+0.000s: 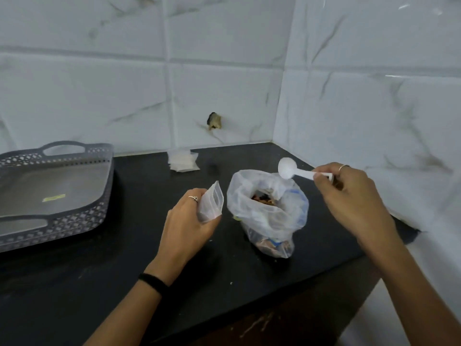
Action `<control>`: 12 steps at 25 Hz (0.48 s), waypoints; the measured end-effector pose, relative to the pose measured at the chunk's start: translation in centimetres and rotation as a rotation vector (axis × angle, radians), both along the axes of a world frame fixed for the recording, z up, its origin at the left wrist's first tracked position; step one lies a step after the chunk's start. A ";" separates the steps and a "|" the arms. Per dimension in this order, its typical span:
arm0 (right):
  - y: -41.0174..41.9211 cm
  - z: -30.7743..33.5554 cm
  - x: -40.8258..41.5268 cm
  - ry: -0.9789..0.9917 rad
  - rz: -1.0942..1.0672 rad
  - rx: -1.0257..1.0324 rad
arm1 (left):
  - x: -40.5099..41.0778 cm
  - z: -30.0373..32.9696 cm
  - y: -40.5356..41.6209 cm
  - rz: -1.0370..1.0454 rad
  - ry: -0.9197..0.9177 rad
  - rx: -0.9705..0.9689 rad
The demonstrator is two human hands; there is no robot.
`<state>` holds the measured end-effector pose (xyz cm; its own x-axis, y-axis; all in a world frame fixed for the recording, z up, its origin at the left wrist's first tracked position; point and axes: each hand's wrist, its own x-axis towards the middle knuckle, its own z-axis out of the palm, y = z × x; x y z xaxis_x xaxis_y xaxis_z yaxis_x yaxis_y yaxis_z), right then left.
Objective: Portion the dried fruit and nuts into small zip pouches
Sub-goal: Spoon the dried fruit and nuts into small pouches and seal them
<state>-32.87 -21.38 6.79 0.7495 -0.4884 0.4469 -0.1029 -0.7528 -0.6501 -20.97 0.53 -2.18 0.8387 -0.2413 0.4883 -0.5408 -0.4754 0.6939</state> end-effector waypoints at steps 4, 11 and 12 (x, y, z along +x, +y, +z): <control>-0.8 -1.0 0.2 0.177 0.116 -0.143 | 0.5 -0.2 0.1 -0.023 -0.029 0.065; -0.7 -3.0 5.8 0.344 0.076 -0.410 | 0.1 -0.5 0.2 -0.049 0.000 0.205; -0.7 -3.2 6.3 0.376 0.091 -0.413 | 0.0 -0.6 0.1 -0.058 0.019 0.215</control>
